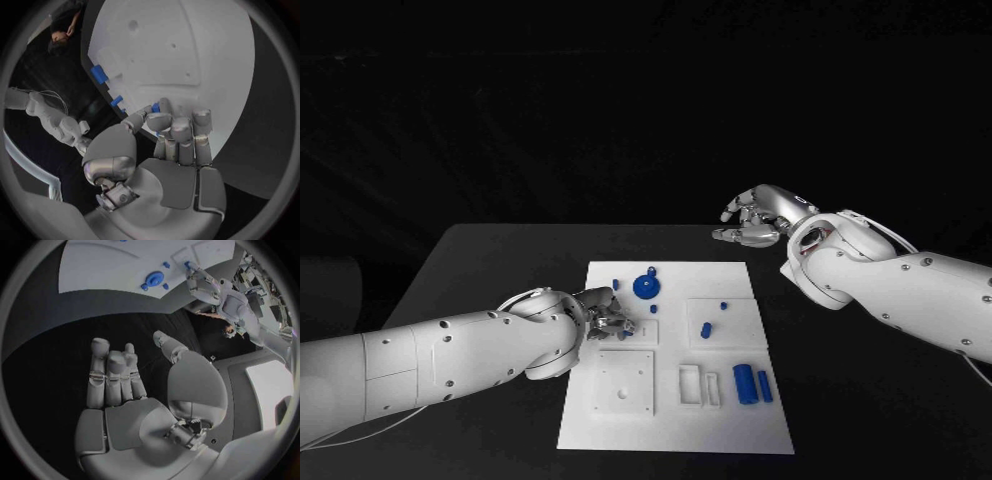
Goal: Assemble the parts on the task board
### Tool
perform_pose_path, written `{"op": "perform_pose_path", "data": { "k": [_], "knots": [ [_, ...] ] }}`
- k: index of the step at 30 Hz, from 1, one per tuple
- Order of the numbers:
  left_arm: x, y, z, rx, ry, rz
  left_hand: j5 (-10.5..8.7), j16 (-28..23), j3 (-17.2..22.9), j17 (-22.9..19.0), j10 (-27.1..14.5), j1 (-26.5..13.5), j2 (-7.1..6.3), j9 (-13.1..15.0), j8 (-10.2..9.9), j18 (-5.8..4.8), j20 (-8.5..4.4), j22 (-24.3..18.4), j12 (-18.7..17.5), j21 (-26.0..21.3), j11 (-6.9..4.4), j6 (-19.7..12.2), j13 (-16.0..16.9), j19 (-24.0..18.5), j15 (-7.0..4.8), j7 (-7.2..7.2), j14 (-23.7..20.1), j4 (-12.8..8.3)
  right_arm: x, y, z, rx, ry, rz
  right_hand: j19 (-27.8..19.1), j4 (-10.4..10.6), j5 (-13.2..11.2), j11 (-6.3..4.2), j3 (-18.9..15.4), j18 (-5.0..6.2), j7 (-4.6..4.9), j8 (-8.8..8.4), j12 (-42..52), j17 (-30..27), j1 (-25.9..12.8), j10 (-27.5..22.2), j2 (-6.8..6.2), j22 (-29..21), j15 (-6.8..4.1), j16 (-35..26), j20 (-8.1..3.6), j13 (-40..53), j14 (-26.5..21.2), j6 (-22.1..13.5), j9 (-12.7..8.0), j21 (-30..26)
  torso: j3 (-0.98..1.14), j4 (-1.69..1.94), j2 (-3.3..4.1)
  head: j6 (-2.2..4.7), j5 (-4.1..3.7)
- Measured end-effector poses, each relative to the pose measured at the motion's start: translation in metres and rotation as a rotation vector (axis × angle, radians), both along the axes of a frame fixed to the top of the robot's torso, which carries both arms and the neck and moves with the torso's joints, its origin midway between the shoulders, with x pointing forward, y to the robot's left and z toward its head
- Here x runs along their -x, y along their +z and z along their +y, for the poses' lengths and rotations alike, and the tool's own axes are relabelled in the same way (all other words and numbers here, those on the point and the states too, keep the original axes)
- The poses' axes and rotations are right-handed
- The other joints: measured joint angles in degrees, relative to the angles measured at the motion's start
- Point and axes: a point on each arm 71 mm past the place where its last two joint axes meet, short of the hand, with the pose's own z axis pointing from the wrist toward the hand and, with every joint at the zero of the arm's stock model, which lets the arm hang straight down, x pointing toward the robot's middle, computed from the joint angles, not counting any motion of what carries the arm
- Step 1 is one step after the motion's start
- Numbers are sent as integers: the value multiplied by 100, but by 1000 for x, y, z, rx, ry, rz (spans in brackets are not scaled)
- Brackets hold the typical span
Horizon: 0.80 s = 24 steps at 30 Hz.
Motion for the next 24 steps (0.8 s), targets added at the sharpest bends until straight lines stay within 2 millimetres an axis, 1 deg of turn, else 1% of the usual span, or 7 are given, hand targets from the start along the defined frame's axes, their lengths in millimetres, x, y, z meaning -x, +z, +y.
{"op": "perform_pose_path", "data": {
  "k": [4, 9, 11, 15, 17, 21, 24],
  "knots": [
    [0, 0, -1, -1, -2, 7, -310, 21, 0, -21, 0, -7, 7, -57, 7, 0, 0, 6, 0, 0, 0, 63, -27, 0, 0, -40, 0, 0, 0, 0, 0, 0, 0, 0, 0, 0, 0, 0, 0, 0, 0, 0, 0, 0, 0, 0, 0, 4, 0, 0, 0, 0, 0, 0, 0, 0, -1, -2, 1, 3, -2],
    [0, -1, -1, -4, -4, 14, -467, 22, 0, -35, 1, -19, -28, -87, 16, 0, 0, 13, 0, 0, -1, 249, -44, 0, -68, -124, 68, 0, 0, 0, 0, 0, 0, 0, 0, 0, 0, 0, 0, 0, -1, 0, 0, -1, 0, 0, 0, 4, 0, 0, 0, 0, 0, 0, 0, 0, -1, -3, 1, 4, -12],
    [0, -1, -1, -4, -4, 16, -592, 22, 0, -48, 1, 2, -76, -115, 17, 91, 0, 13, 23, -6, -1, 265, -59, 0, -70, -125, 70, 0, 0, 0, 0, 0, 0, 0, 1, 0, 0, 0, 0, 0, -2, 0, 0, -1, 0, 0, 0, 4, 0, 0, 1, 0, 0, 0, 0, 0, 0, -3, 1, 6, -15],
    [0, -1, -1, -5, -4, 18, -672, 22, -20, -51, 1, -8, -101, -138, 17, 91, 0, 13, 23, -22, -1, 274, -68, 0, -71, -133, 71, 20, 0, 0, 0, 0, 0, 0, 9, 0, 0, 0, 0, 0, -6, 0, 0, -1, 0, 0, 0, 4, 0, 0, 9, 1, 0, -1, 0, 0, 1, -2, 2, 6, -23],
    [-1, -1, -1, -5, -4, 19, -748, 22, -31, -60, 4, -5, -146, -155, 34, 91, 0, 12, 23, -22, -3, 300, -75, 0, -91, -159, 91, 32, 0, 0, 0, 0, 0, 0, 9, 0, 0, 0, 0, 0, -7, 0, 0, -1, 0, 0, 0, 3, 0, 0, 9, -5, 0, -2, 1, 0, 1, -1, 2, 5, -29],
    [-1, -2, -1, -6, -3, 21, -1078, 22, -41, -82, -1, -20, -283, -205, 73, 91, 0, 12, 23, -32, 1, 339, -105, 0, -135, -197, 130, 161, 0, 0, 0, 0, 0, 0, 9, 31, 0, 0, 0, 0, 1, 0, 0, -1, 0, 0, 0, 3, 1, 0, 9, -5, 0, -13, 1, 0, 1, 1, 2, 13, -34],
    [-1, -2, 0, -7, -2, 22, -1215, 22, -41, -92, -2, -54, -343, -228, 79, 91, 0, 12, 28, -44, 3, 365, -116, 0, -167, -224, 138, 237, 0, 0, 0, 0, 0, 0, 9, 31, 0, 0, 0, 0, 1, 0, 22, -1, 0, 0, 0, 3, 1, 0, 9, -5, -1, -14, 1, 0, 1, 1, 2, 23, -36]
  ]
}}
